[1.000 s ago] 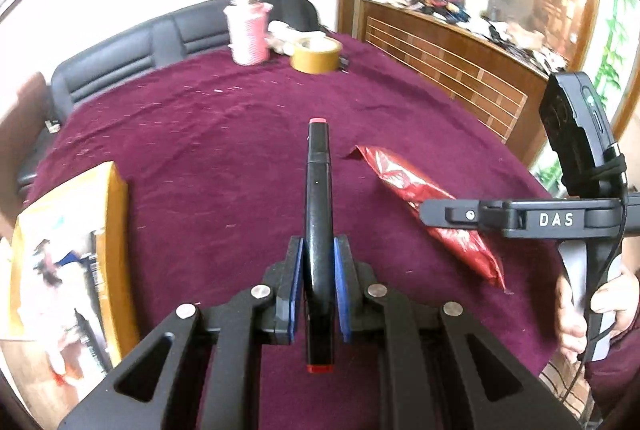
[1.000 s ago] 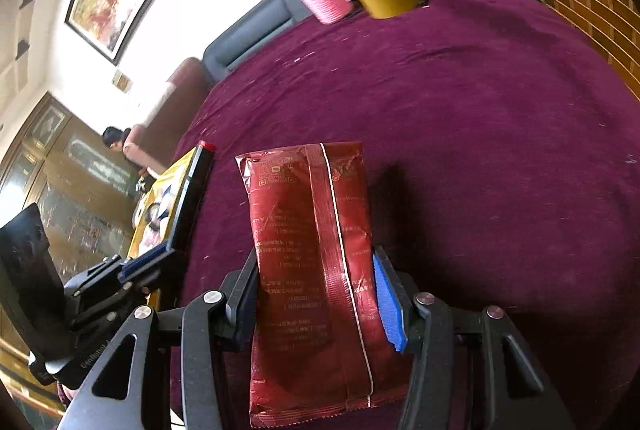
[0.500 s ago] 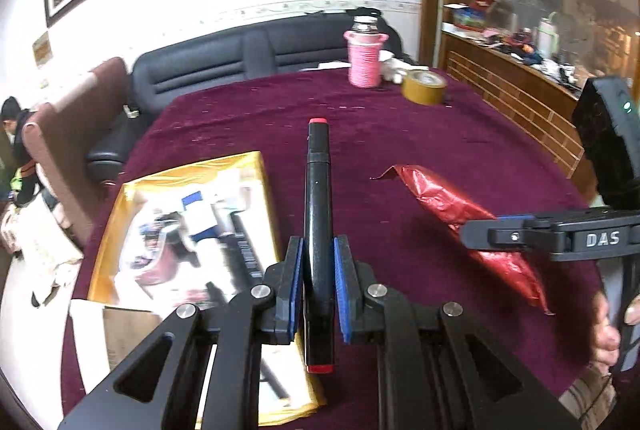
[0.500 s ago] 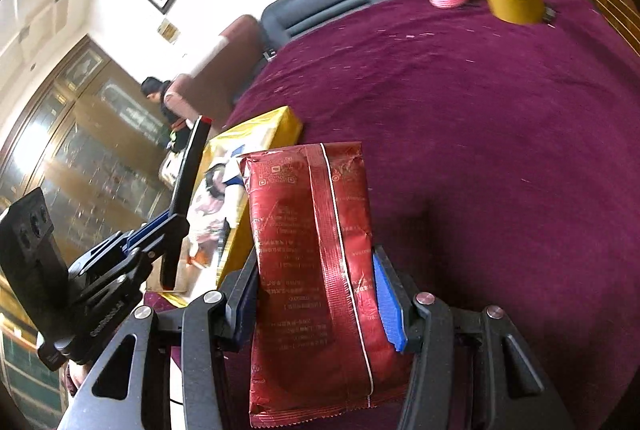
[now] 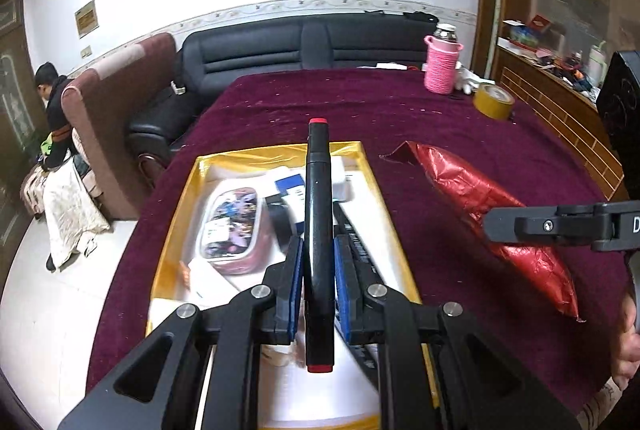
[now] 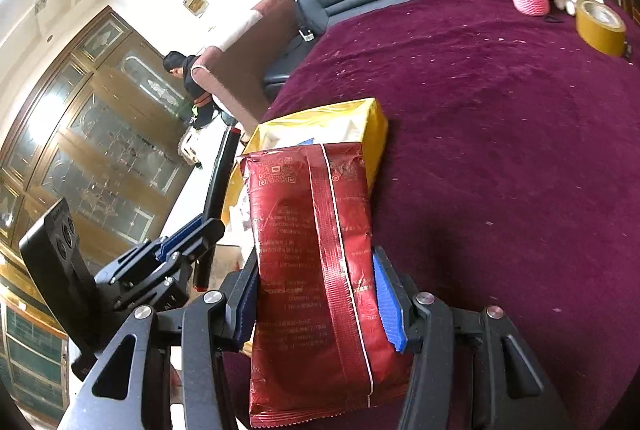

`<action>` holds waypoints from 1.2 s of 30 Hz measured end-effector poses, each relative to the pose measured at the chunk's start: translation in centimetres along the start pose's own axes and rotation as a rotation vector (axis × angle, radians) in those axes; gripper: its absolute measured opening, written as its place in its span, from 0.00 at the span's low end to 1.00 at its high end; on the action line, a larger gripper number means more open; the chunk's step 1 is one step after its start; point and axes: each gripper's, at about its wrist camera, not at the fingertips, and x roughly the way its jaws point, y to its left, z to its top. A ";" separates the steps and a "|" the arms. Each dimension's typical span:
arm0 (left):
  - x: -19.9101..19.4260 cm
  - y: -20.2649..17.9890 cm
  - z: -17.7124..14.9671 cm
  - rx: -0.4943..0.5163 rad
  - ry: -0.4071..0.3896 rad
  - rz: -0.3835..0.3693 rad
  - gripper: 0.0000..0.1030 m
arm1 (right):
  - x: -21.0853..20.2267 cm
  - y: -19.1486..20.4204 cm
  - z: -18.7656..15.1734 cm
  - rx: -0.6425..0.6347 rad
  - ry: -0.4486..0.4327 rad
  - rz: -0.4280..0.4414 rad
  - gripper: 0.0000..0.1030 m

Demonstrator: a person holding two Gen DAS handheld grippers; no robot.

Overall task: Organize objects
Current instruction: 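Carry the red packet and black marker over the tray with both tools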

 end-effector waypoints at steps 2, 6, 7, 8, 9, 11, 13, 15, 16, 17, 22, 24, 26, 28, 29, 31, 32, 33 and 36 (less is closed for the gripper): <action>0.4 0.9 0.0 -0.008 0.007 0.007 0.14 | 0.4 0.4 0.2 -0.004 0.004 -0.001 0.54; 1.3 2.2 0.2 -0.021 0.021 0.008 0.14 | 2.0 1.6 0.9 -0.014 0.021 -0.001 0.54; 1.3 2.4 0.2 -0.023 0.021 0.009 0.14 | 2.3 2.0 1.0 -0.015 0.024 0.001 0.54; 1.4 2.6 0.3 -0.024 0.023 0.010 0.14 | 2.8 2.2 1.2 -0.016 0.027 0.001 0.54; 1.5 2.8 0.3 -0.026 0.025 0.009 0.14 | 3.0 2.4 1.3 -0.017 0.029 0.001 0.54; 1.8 3.3 0.5 -0.030 0.031 0.007 0.14 | 3.4 2.7 1.5 -0.016 0.033 0.003 0.54; 2.1 3.7 0.7 -0.032 0.038 0.004 0.14 | 3.9 2.8 1.8 -0.014 0.038 0.002 0.54; 2.2 4.1 1.0 -0.036 0.045 0.000 0.14 | 4.3 3.0 2.2 -0.008 0.037 -0.001 0.55; 2.5 4.4 1.3 -0.039 0.051 -0.001 0.14 | 4.3 3.0 2.2 -0.008 0.037 -0.001 0.55; 2.7 4.7 1.6 -0.043 0.055 -0.001 0.14 | 4.5 2.9 2.4 0.005 0.036 0.000 0.54; 4.3 6.8 3.7 -0.067 0.086 0.030 0.14 | 5.3 2.5 2.7 0.046 0.043 0.008 0.55; 4.9 7.5 4.5 -0.080 0.097 0.034 0.14 | 5.6 2.5 2.6 0.050 0.049 0.012 0.55; 5.5 8.1 5.2 -0.086 0.106 0.043 0.14 | 6.1 2.5 2.5 0.054 0.062 0.016 0.55; 6.2 8.5 5.9 -0.086 0.116 0.049 0.14 | 6.7 2.5 2.3 0.054 0.074 0.021 0.55; 6.5 8.6 6.1 -0.086 0.122 0.050 0.14 | 6.9 2.6 2.2 0.055 0.080 0.024 0.55; 7.4 8.8 6.6 -0.084 0.140 0.051 0.14 | 7.5 2.8 1.8 0.052 0.097 0.036 0.55; 7.8 9.0 6.8 -0.088 0.149 0.051 0.14 | 7.7 3.0 1.7 0.049 0.103 0.039 0.55; 8.3 9.1 6.9 -0.093 0.158 0.048 0.14 | 7.7 3.0 1.7 0.049 0.103 0.039 0.55; 10.0 9.5 7.3 -0.110 0.197 0.032 0.14 | 8.3 3.3 0.8 0.041 0.128 0.046 0.55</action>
